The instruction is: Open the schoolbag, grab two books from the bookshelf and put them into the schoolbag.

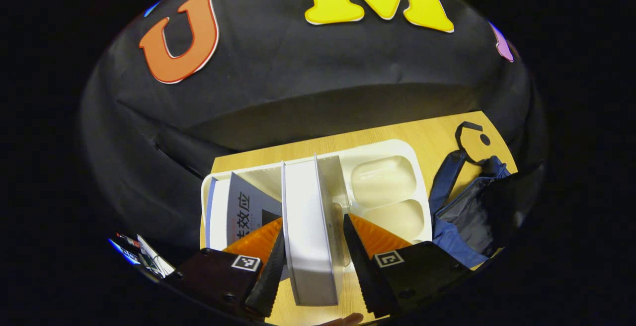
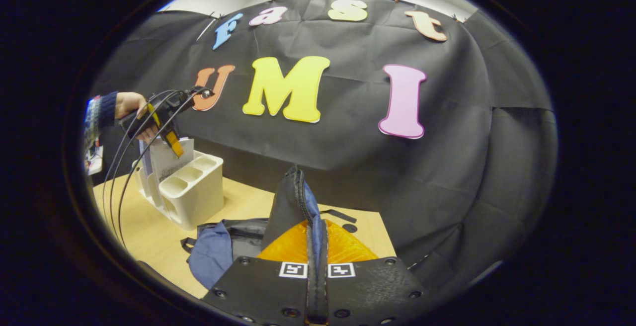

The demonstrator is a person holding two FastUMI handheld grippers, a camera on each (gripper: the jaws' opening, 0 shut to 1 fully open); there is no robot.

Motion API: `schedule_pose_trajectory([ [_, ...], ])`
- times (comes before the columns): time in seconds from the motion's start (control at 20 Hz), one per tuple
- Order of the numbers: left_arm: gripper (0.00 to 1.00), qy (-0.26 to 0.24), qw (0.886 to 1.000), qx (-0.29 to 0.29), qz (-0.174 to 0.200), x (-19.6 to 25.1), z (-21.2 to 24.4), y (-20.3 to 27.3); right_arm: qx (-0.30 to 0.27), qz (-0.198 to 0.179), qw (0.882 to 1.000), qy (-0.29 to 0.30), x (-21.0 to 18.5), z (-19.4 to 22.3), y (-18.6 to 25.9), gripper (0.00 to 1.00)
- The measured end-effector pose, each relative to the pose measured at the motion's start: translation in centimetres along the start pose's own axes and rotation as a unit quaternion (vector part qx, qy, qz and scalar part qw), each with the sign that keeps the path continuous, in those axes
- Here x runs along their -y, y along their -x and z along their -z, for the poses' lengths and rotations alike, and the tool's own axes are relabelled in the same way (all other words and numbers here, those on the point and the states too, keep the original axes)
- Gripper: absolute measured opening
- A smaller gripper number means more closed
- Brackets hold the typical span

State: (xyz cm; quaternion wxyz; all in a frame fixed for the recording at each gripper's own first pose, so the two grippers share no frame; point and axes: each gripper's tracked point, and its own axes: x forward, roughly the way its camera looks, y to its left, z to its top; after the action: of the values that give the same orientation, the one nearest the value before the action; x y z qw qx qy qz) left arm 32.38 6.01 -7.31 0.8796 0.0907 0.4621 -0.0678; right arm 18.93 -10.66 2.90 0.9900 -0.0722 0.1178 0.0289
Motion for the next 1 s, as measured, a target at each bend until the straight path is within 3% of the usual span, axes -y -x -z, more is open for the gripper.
schedule_pose_trajectory([
  [0.1, 0.67, 0.006, 1.000, -0.024, 0.008, 0.5, 0.9, -0.5, 0.001, 0.003, 1.000, 0.002, 0.2, 0.2, 0.0, 0.00],
  [0.35, 0.49, 0.009, 0.999, -0.039, 0.012, 0.7, 1.4, -1.5, 0.005, 0.009, 1.000, 0.022, 0.0, 0.6, 0.1, 0.00],
  [0.5, 0.47, 0.022, 0.999, -0.040, 0.021, 1.1, 2.0, -0.7, 0.003, 0.011, 1.000, 0.029, -0.4, 1.1, 0.0, 0.00],
  [0.7, 0.47, 0.053, 0.998, -0.009, -0.027, -0.6, 2.9, 1.1, 0.005, 0.017, 0.999, 0.030, -0.2, 1.4, -0.2, 0.00],
  [0.9, 0.51, 0.086, 0.996, 0.019, -0.022, -0.5, 5.2, 3.6, 0.002, 0.021, 0.999, 0.035, -0.4, 2.2, -0.5, 0.01],
  [1.0, 0.47, 0.092, 0.995, 0.026, -0.013, -0.1, 6.6, 4.9, 0.001, 0.020, 0.999, 0.035, -0.7, 2.3, -0.6, 0.01],
])
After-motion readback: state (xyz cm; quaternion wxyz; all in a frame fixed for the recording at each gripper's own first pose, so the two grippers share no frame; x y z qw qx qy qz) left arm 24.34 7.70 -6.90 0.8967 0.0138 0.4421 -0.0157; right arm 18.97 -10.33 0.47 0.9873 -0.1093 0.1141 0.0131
